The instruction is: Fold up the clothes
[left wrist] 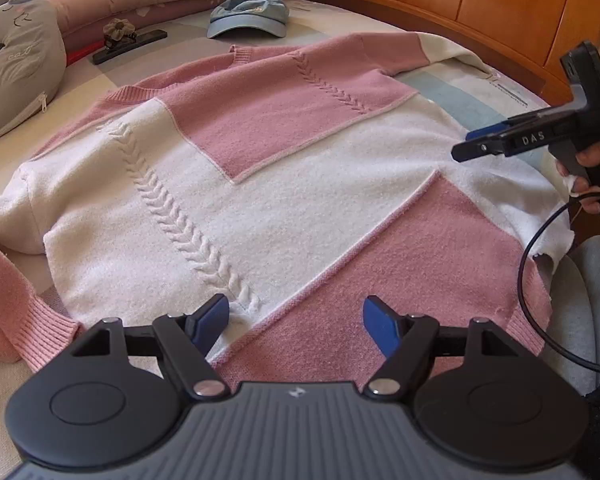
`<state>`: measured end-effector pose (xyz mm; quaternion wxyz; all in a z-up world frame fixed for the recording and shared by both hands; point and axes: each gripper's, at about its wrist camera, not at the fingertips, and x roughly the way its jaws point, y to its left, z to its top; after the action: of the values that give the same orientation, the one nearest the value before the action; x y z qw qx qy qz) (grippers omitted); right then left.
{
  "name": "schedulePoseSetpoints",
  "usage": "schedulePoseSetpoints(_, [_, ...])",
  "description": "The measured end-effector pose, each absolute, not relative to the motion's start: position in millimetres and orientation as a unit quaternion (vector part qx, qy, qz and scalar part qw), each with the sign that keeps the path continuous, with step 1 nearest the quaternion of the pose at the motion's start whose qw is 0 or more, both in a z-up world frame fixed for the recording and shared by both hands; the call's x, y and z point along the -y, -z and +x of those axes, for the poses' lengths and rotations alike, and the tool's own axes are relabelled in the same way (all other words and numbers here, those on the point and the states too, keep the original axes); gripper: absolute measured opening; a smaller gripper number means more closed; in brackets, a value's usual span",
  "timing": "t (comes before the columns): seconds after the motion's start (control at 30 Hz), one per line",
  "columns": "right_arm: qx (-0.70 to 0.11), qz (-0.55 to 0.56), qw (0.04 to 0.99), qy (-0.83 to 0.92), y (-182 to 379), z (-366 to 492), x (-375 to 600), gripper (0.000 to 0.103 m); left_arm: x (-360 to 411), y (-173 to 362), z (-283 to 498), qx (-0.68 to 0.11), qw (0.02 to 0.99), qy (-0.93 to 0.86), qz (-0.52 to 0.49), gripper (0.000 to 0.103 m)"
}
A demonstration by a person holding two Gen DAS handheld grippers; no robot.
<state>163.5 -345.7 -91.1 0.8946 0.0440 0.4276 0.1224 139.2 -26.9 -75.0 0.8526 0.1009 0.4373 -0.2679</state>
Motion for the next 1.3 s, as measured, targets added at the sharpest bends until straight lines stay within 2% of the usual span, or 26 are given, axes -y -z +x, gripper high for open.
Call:
schedulePoseSetpoints(0.27, [-0.417, 0.114, 0.895, -0.110, 69.2, 117.4, 353.2, 0.078, 68.6, 28.7, 170.1, -0.381, 0.860, 0.310, 0.141, 0.074])
schedulePoseSetpoints(0.43, [-0.407, 0.035, 0.911, -0.064, 92.6, 94.0, 335.3, 0.077, 128.7, 23.3, 196.8, -0.358, 0.847, 0.353, 0.174, 0.074])
schedulePoseSetpoints(0.53, [-0.407, 0.036, 0.912, -0.041, 90.8, 81.8, 336.1, 0.079, 171.0, 27.9, 216.8, -0.353, 0.830, 0.392, 0.182, 0.074])
schedulePoseSetpoints(0.7, [-0.399, 0.061, 0.914, -0.033, 93.9, 74.0, 334.8, 0.090, 235.8, 57.5, 258.2, -0.361, 0.812, 0.412, 0.203, 0.073])
schedulePoseSetpoints(0.9, [-0.396, 0.059, 0.915, -0.053, 96.3, 73.0, 333.4, 0.097, 285.9, 90.8, 280.1, -0.384, 0.776, 0.451, 0.215, 0.073])
schedulePoseSetpoints(1.0, [-0.393, 0.077, 0.914, -0.063, 96.9, 73.6, 337.7, 0.101, 302.8, 95.1, 285.1, -0.373, 0.775, 0.459, 0.220, 0.083])
schedulePoseSetpoints(1.1, [-0.391, 0.076, 0.915, -0.066, 98.1, 73.2, 336.3, 0.103, 311.5, 95.3, 297.7, -0.392, 0.780, 0.449, 0.190, 0.086])
schedulePoseSetpoints(1.3, [-0.391, 0.060, 0.917, -0.055, 98.1, 69.4, 328.3, 0.103, 299.2, 77.7, 280.1, -0.375, 0.779, 0.448, 0.230, 0.084])
